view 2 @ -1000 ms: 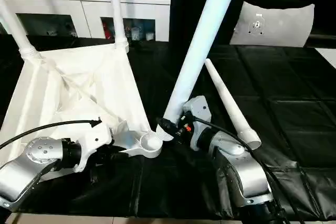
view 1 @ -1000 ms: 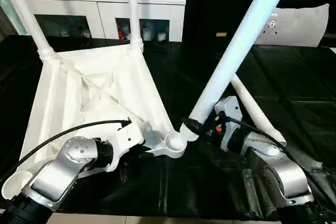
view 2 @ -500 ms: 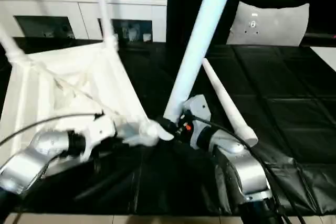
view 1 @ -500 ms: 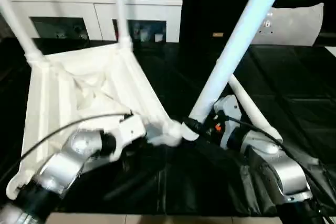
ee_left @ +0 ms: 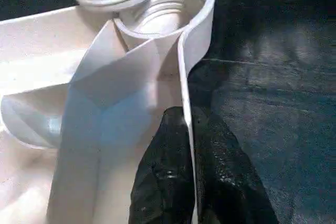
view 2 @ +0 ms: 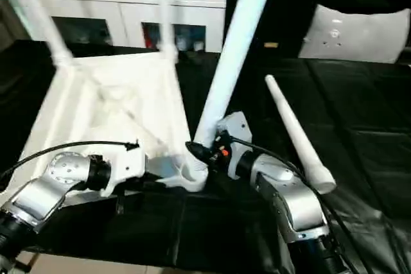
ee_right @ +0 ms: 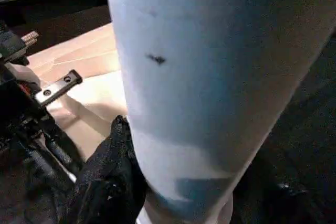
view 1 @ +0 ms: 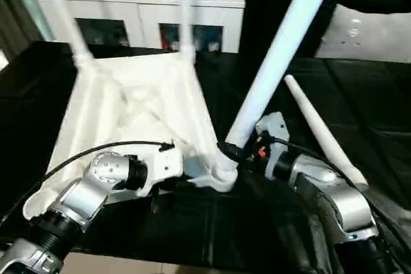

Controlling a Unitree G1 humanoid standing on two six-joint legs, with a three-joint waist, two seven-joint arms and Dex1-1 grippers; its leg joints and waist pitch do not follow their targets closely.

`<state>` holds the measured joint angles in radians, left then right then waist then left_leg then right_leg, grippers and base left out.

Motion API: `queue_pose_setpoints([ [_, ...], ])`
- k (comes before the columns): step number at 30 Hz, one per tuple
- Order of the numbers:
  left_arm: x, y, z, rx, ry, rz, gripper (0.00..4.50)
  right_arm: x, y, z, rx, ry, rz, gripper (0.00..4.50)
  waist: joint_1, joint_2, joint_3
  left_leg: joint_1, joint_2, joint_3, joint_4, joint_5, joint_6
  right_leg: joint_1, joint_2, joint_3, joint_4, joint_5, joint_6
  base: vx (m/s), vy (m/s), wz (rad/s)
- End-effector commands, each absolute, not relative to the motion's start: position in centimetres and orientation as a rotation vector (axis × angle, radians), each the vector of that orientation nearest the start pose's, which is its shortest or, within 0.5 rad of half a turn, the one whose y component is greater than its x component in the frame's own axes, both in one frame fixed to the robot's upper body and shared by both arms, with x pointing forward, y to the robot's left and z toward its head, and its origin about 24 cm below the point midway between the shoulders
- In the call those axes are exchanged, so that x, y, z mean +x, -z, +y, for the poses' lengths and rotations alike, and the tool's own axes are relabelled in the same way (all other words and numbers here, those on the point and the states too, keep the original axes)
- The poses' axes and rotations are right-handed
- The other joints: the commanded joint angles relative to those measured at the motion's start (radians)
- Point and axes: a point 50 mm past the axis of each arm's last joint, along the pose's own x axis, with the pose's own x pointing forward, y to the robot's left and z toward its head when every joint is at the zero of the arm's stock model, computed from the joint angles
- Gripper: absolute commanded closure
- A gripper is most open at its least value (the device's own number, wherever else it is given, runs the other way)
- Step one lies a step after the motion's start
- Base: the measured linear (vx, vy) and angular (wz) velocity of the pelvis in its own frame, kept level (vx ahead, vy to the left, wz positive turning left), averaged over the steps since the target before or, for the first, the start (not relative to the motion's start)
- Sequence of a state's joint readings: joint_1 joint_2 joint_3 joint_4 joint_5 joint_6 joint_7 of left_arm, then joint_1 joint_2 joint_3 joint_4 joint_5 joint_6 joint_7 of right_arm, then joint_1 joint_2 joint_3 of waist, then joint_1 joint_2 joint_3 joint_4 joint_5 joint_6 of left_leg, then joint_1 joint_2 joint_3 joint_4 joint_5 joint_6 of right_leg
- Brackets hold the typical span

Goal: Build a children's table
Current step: Insert table leg to table base

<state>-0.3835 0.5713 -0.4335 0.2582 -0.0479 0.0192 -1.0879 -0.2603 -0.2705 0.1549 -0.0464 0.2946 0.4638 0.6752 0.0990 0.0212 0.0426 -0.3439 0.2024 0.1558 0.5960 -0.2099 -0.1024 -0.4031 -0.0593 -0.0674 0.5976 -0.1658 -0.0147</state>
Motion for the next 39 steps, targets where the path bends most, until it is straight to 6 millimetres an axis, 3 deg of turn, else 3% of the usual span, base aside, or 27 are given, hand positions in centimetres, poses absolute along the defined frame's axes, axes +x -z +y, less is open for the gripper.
queue_pose_setpoints([
  [1, 26.7, -3.7, 14.3, 0.543, 1.383, 0.393, 4.5, 27.2, -8.0, -11.0, 0.033, -0.955, 0.235, 2.59, -0.007, -0.007, -0.055, -0.004, 0.021, 0.003, -0.079, -0.164, 0.006, 0.047, -0.068, 0.049, -0.064, -0.299, -0.135, 0.0, 0.0, 0.0],
  [2, 27.0, -3.7, 14.5, 0.52, 1.342, 0.409, 4.5, 27.1, -7.9, -10.9, 0.039, -0.972, 0.253, 2.59, -0.006, -0.013, -0.055, -0.005, 0.02, 0.005, -0.077, -0.161, 0.008, 0.048, -0.07, 0.05, -0.065, -0.305, -0.132, 0.0, 0.0, 0.0],
  [4, 27.4, -3.8, 14.8, 0.465, 1.277, 0.434, 4.5, 26.8, -7.9, -10.8, 0.044, -1.009, 0.288, 2.59, -0.005, -0.016, -0.052, -0.005, 0.02, 0.006, -0.077, -0.164, 0.01, 0.047, -0.072, 0.051, -0.067, -0.341, -0.125, 0.0, 0.0, 0.0],
  [6, 27.3, -3.8, 15.0, 0.455, 1.277, 0.444, 4.5, 26.7, -7.9, -10.8, 0.041, -1.023, 0.306, 2.59, -0.009, -0.021, -0.047, -0.005, 0.017, 0.006, -0.079, -0.187, 0.01, 0.046, -0.073, 0.05, -0.079, -0.441, -0.09, 0.0, 0.0, 0.0],
  [11, 26.8, -3.8, 15.0, 0.406, 1.311, 0.448, 4.5, 27.0, -7.8, -10.6, 0.021, -1.04, 0.336, 2.59, -0.016, -0.018, -0.046, -0.006, 0.014, 0.003, -0.08, -0.202, 0.007, 0.042, -0.074, 0.048, -0.089, -0.528, -0.048, 0.0, 0.0, 0.0],
  [13, 26.7, -3.8, 14.8, 0.399, 1.323, 0.445, 4.5, 27.1, -7.6, -10.5, 0.003, -1.046, 0.351, 2.59, -0.018, -0.024, -0.047, -0.005, 0.015, 0.002, -0.081, -0.194, 0.01, 0.04, -0.073, 0.048, -0.087, -0.514, -0.05, 0.0, 0.0, 0.0],
  [18, 26.3, -4.0, 14.5, 0.414, 1.38, 0.434, 4.5, 27.5, -7.2, -10.4, -0.034, -1.056, 0.393, 2.59, -0.018, -0.016, -0.053, -0.004, 0.017, 0.007, -0.077, -0.147, 0.013, 0.041, -0.069, 0.052, -0.074, -0.386, -0.094, 0.0, 0.0, 0.0],
  [21, 26.3, -4.1, 14.4, 0.448, 1.397, 0.429, 4.5, 27.7, -7.0, -10.4, -0.049, -1.065, 0.411, 2.59, -0.017, -0.018, -0.054, -0.004, 0.018, 0.01, -0.076, -0.133, 0.017, 0.046, -0.068, 0.053, -0.067, -0.33, -0.116, 0.0, 0.0, 0.0],
  [22, 26.4, -4.1, 14.5, 0.474, 1.399, 0.43, 4.5, 27.7, -6.9, -10.4, -0.054, -1.07, 0.422, 2.59, -0.017, -0.018, -0.054, -0.004, 0.018, 0.01, -0.076, -0.135, 0.018, 0.046, -0.069, 0.053, -0.067, -0.331, -0.118, 0.0, 0.0, 0.0],
  [23, 26.5, -4.0, 14.5, 0.499, 1.4, 0.43, 4.5, 27.8, -6.8, -10.3, -0.059, -1.076, 0.429, 2.59, -0.02, -0.028, -0.051, -0.004, 0.018, 0.013, -0.076, -0.146, 0.02, 0.045, -0.069, 0.053, -0.072, -0.354, -0.114, 0.0, 0.0, 0.0],
  [25, 26.6, -4.1, 14.6, 0.515, 1.394, 0.433, 4.5, 27.8, -6.7, -10.2, -0.057, -1.089, 0.444, 2.59, -0.018, -0.021, -0.048, -0.001, 0.018, 0.012, -0.078, -0.166, 0.016, 0.043, -0.071, 0.053, -0.078, -0.417, -0.095, 0.0, 0.0, 0.0],
  [28, 26.8, -4.2, 14.6, 0.508, 1.389, 0.433, 4.5, 27.8, -6.6, -10.2, -0.06, -1.105, 0.453, 2.59, -0.02, -0.023, -0.048, 0.004, 0.019, 0.01, -0.08, -0.194, 0.008, 0.041, -0.072, 0.052, -0.085, -0.476, -0.075, 0.0, 0.0, 0.0],
  [33, 26.9, -4.6, 14.5, 0.475, 1.385, 0.44, 4.5, 27.8, -6.3, -10.5, -0.03, -1.113, 0.463, 2.59, -0.018, -0.024, -0.052, 0.003, 0.02, 0.011, -0.079, -0.173, 0.009, 0.042, -0.07, 0.054, -0.077, -0.408, -0.095, 0.0, 0.0, 0.0],
  [39, 27.0, -4.9, 14.7, 0.411, 1.355, 0.448, 4.5, 27.8, -5.7, -11.3, 0.082, -1.078, 0.43, 2.59, -0.02, -0.028, -0.053, 0.003, 0.021, 0.011, -0.08, -0.181, 0.011, 0.044, -0.07, 0.053, -0.077, -0.392, -0.11, 0.0, 0.0, 0.0],
])
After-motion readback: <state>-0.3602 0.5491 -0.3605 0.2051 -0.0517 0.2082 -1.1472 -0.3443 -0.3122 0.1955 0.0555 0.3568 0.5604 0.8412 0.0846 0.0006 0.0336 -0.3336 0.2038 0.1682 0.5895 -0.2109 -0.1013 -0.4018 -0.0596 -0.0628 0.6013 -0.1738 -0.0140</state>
